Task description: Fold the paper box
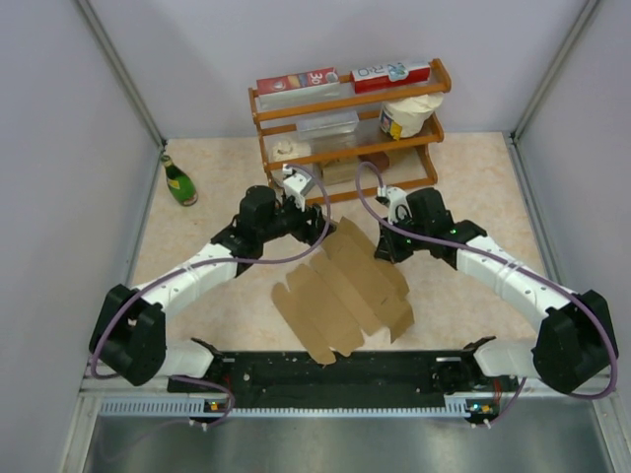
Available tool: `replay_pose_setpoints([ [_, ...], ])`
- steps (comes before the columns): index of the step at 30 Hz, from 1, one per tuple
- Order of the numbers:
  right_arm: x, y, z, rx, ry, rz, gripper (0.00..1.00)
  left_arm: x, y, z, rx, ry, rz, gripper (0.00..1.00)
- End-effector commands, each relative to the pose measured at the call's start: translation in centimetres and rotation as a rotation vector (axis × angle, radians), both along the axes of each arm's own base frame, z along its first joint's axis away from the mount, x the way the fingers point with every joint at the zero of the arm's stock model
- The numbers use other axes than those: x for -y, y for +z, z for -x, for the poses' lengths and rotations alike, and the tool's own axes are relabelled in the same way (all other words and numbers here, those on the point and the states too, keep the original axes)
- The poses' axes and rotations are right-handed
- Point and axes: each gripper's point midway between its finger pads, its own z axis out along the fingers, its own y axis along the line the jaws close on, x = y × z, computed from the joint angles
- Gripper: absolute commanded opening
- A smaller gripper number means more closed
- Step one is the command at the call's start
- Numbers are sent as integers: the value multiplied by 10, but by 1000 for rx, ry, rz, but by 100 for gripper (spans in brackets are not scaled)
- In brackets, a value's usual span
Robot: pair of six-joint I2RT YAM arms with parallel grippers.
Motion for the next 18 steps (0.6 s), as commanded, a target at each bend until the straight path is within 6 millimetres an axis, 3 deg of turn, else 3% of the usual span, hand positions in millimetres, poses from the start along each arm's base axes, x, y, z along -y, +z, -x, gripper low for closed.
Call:
replay_pose_setpoints([
  [1, -8, 21, 3, 49, 60, -36, 0, 20, 25, 5, 114, -245, 75, 72],
  [10, -11, 24, 8, 40, 90, -50, 0, 21, 23, 7, 79, -507, 131, 71],
  [18, -12, 24, 9, 40, 104, -54, 0, 24, 7, -5, 34, -477, 132, 71],
])
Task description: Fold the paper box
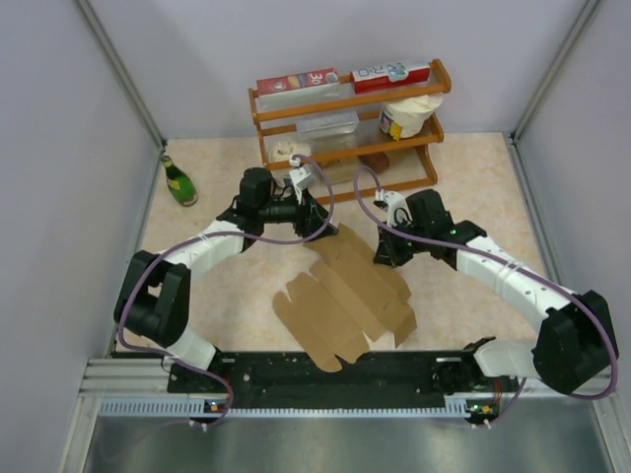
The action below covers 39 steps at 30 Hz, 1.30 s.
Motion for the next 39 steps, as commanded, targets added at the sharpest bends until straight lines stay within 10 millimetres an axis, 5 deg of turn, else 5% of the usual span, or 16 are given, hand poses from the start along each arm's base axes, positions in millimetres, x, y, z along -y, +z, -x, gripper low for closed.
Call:
replay_pose_setpoints([
  [1, -10, 26, -4, 70, 40, -52, 0, 7, 12, -6, 49, -31, 32, 71],
  [15, -14, 27, -4, 66, 65, -63, 0, 18, -21, -13, -22, 11, -11, 62],
  [39, -16, 28, -9, 73, 52, -64, 0, 26, -34, -1, -49, 113, -102, 38],
])
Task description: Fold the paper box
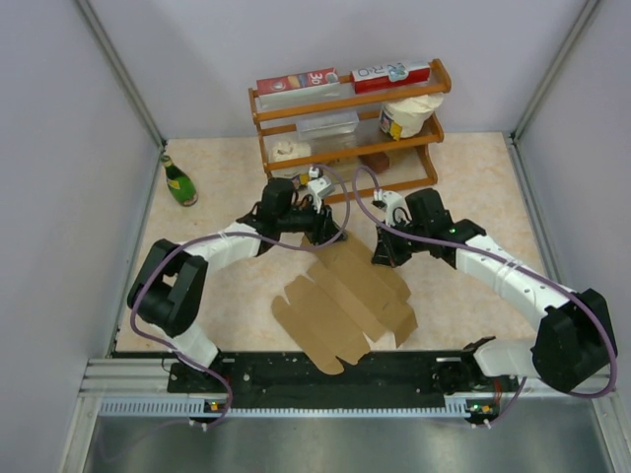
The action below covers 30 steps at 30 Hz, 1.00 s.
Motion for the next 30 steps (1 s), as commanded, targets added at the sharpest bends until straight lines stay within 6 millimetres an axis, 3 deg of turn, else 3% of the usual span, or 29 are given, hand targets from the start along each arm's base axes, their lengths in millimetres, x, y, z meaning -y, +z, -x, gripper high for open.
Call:
replay_pose_setpoints([
  [1, -11, 26, -12, 79, 14, -48, 0, -1, 15, -2, 56, 66, -18, 38],
  [13, -11, 25, -16, 73, -18, -49, 0, 5, 24, 15, 62, 157, -42, 36],
  [19, -10, 24, -18, 71, -35, -46, 0, 10, 17, 22, 47, 189, -74, 30],
  [23, -10, 23, -17, 68, -43, -46, 0, 6, 13, 19, 63, 256, -116, 23],
  [30, -10, 25, -18, 71, -56, -64, 0, -4, 11, 6, 98, 392, -179, 24],
])
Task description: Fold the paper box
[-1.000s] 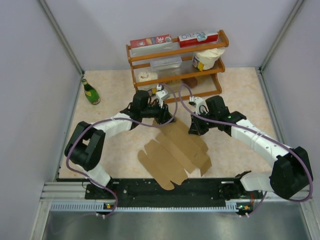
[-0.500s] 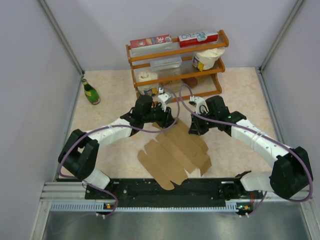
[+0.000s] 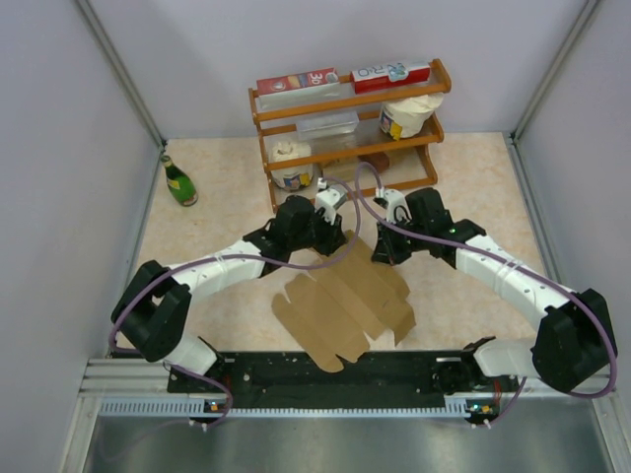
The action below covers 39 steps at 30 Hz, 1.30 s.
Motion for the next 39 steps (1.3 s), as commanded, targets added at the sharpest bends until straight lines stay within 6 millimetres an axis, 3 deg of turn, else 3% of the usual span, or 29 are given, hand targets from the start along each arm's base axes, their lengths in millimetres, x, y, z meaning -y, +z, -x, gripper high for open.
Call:
replay_pose_setpoints([
  [1, -11, 24, -13, 80, -10, -61, 0, -10, 13, -10, 50, 115, -21, 23],
  [10, -15, 28, -17, 65, -62, -102, 0, -9, 13, -15, 68, 295, -71, 20],
  [16, -16, 25, -19, 48, -86, -111, 0, -6, 24, -15, 101, 374, -67, 21],
  [39, -17, 17, -18, 25, -84, -104, 0, 35, 40, -1, 197, 219, -52, 21],
])
